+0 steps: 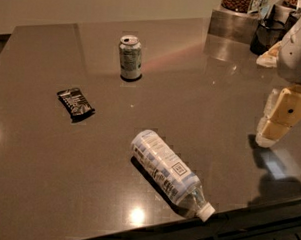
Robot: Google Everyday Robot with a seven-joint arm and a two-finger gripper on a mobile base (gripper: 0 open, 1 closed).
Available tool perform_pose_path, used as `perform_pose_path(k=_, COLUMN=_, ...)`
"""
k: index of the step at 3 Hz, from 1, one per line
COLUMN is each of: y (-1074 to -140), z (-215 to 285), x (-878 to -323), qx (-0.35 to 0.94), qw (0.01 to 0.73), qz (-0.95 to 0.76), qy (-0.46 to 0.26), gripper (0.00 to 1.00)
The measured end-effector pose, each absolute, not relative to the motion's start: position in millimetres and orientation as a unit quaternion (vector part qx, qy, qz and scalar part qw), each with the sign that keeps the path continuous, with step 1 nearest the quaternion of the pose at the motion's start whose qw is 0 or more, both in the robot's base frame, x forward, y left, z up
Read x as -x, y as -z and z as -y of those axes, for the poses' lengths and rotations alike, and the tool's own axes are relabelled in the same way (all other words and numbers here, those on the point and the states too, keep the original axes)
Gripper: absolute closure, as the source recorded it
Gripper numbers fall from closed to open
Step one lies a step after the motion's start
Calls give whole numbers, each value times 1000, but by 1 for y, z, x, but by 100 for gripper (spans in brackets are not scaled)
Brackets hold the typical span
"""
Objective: Move 7up can near blue plastic bottle
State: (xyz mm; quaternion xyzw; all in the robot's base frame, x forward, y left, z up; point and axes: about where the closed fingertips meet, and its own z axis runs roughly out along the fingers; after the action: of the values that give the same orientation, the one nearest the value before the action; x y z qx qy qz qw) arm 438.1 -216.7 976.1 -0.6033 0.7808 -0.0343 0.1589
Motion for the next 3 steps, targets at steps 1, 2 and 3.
perform_pose_path(k=1, y=-976, z=217, x=-438, qx=603, qw=159, qz=-781, qy=34, gripper=0)
perform_pose_path(k=2, y=-977, z=214, x=-443, qx=604, qw=163, qz=-780, qy=23, gripper=0)
perform_pose_path(k=3, y=-976, z=205, x=-465, qx=596, qw=189, qz=-780, qy=-7, gripper=0)
